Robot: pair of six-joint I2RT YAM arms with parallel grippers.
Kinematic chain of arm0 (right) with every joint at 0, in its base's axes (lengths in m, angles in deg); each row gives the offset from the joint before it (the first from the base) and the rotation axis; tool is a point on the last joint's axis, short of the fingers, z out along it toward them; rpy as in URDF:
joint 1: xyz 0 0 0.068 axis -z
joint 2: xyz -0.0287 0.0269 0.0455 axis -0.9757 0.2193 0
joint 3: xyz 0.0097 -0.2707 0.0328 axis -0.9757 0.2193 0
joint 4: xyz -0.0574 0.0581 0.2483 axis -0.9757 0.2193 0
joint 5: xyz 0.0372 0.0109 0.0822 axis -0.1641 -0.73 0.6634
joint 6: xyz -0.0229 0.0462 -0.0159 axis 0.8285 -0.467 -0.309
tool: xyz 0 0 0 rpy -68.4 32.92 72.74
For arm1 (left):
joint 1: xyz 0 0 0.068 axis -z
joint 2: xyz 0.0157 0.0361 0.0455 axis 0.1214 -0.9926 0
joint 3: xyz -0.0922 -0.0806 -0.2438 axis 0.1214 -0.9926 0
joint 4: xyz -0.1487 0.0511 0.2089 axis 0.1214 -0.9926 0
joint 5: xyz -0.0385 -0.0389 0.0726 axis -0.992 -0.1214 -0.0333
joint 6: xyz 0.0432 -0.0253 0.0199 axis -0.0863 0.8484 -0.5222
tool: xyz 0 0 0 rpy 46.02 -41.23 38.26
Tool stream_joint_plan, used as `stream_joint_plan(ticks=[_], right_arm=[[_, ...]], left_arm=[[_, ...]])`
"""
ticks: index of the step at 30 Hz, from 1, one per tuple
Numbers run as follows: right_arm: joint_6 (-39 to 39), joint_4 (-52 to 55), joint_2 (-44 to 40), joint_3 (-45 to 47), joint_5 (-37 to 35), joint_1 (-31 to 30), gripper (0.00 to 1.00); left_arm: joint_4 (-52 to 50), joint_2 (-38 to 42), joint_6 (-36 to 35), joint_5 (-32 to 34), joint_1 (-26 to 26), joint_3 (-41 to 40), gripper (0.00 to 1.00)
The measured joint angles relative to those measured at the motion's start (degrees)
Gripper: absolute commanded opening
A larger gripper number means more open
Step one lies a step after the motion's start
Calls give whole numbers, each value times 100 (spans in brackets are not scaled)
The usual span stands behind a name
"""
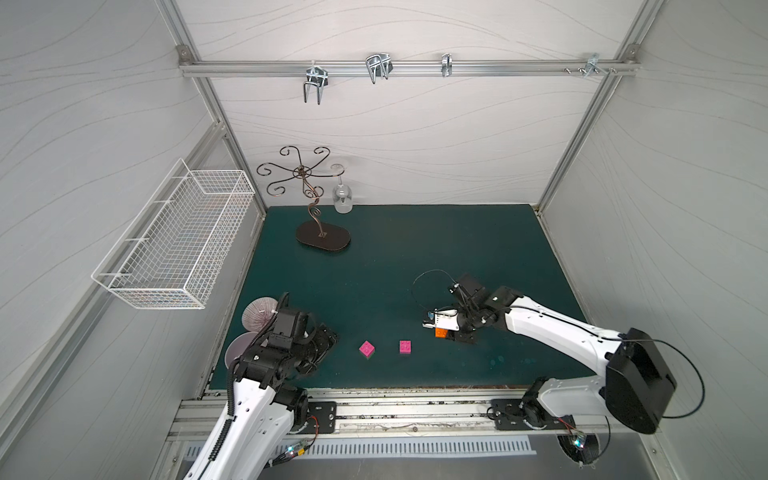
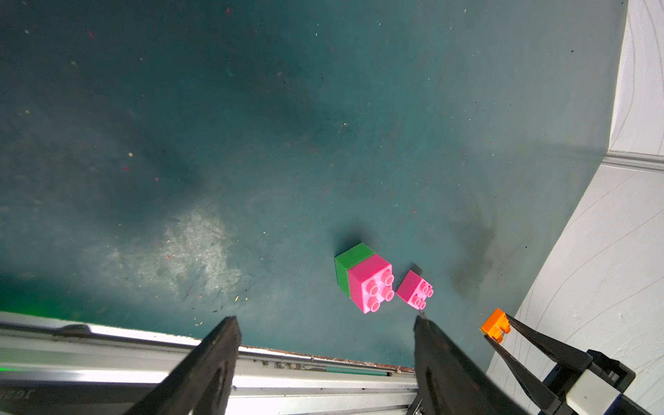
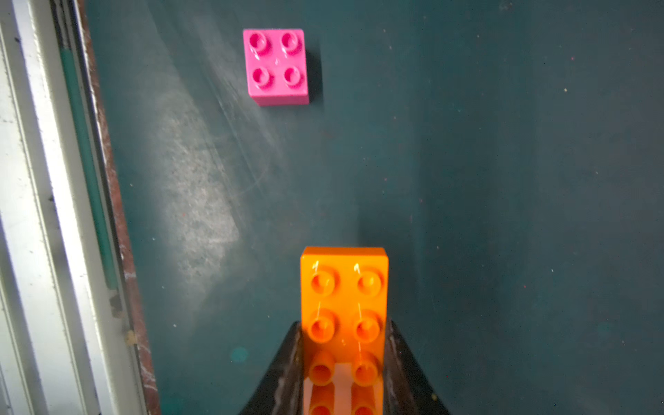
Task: Assemble the letter r with lego
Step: Assemble the lego brick with the lego brick.
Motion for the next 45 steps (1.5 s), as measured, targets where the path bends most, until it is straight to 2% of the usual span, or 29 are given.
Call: stream_joint_plan(ticks=[6, 13, 23, 32, 45], right_arm=[[-610, -76, 522, -254, -271, -890, 0], [-1165, -208, 1342, -767, -509, -1451, 0], [-1464, -273, 1950, -1384, -518, -1587, 0], [-1475, -262, 2129, -1462, -562, -1659, 0], [-1504, -433, 2122, -1307, -562, -1694, 0]], left_arm=[[-4, -2, 0, 4, 0, 0, 79], [-33, 13, 0, 4, 0, -2, 79], [-42, 131, 15, 2, 0, 0, 80], [-35, 361, 37, -55, 0, 0, 79], [367, 955, 225, -358, 0, 0, 60]])
